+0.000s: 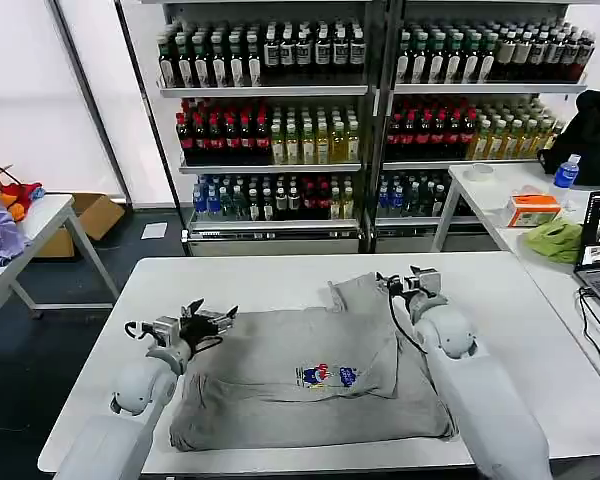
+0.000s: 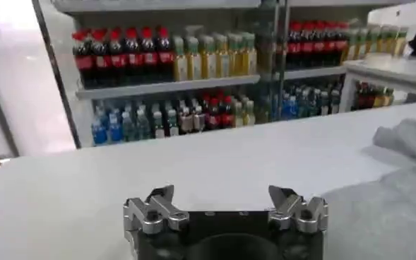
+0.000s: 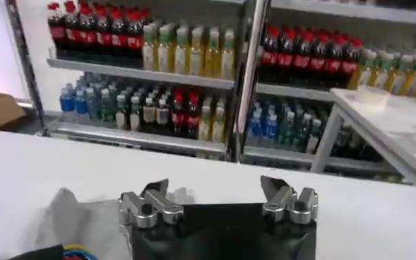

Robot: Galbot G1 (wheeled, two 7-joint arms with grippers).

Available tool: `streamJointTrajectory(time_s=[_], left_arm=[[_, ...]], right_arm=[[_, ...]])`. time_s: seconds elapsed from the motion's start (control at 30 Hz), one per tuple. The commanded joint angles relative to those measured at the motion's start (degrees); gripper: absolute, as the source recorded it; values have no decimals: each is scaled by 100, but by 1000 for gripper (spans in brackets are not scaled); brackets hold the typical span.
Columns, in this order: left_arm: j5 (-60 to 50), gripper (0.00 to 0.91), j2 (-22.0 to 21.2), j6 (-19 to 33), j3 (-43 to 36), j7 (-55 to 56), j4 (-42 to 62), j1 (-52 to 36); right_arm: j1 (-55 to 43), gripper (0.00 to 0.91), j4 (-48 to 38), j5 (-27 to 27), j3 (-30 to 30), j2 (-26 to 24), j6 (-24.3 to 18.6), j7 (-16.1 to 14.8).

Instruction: Fold and organize the clothes.

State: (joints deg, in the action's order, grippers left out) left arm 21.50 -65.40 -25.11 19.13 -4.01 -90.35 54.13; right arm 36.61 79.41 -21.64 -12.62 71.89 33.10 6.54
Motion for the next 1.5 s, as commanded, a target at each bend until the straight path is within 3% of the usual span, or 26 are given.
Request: streamJointTrajectory(time_s=[0.03, 0.77, 0.83, 0.93, 0.97, 1.03, 1.1, 1.13, 1.17, 1.23, 1.5], left_arm=[[-80, 907, 39, -47, 45, 26, 181, -30], [-93, 907, -98, -30, 166, 34, 379, 15], [-98, 736, -122, -31, 164, 36, 390, 28], [-113, 554, -145, -36, 158, 42, 401, 67], [-116, 242, -146, -38, 153, 41, 396, 75], [-149, 71, -144, -40, 138, 34, 378, 125], [-159, 30, -157, -45, 143, 34, 366, 167], [-165, 30, -163, -45, 145, 32, 361, 185], [-172, 10, -164, -44, 147, 29, 357, 195], [-174, 10, -173, -43, 146, 17, 324, 237], [-173, 10, -235, -24, 103, -14, 239, 265]], right_arm=[[-271, 907, -661, 168, 8, 427, -10, -30], [-206, 907, -1015, 324, -42, 666, -107, -95], [-205, 907, -1038, 342, -23, 673, -109, -99], [-210, 887, -1098, 346, -34, 716, -111, -90], [-211, 746, -1122, 344, -38, 732, -109, -83], [-183, 595, -1164, 352, -36, 764, -111, -81], [-138, 322, -1148, 357, -45, 789, -111, -81], [-112, 272, -1136, 357, -47, 800, -113, -79], [-100, 151, -1127, 357, -46, 806, -113, -79], [-55, 0, -1084, 358, -42, 816, -110, -69], [19, 0, -891, 316, -54, 735, -87, -58]])
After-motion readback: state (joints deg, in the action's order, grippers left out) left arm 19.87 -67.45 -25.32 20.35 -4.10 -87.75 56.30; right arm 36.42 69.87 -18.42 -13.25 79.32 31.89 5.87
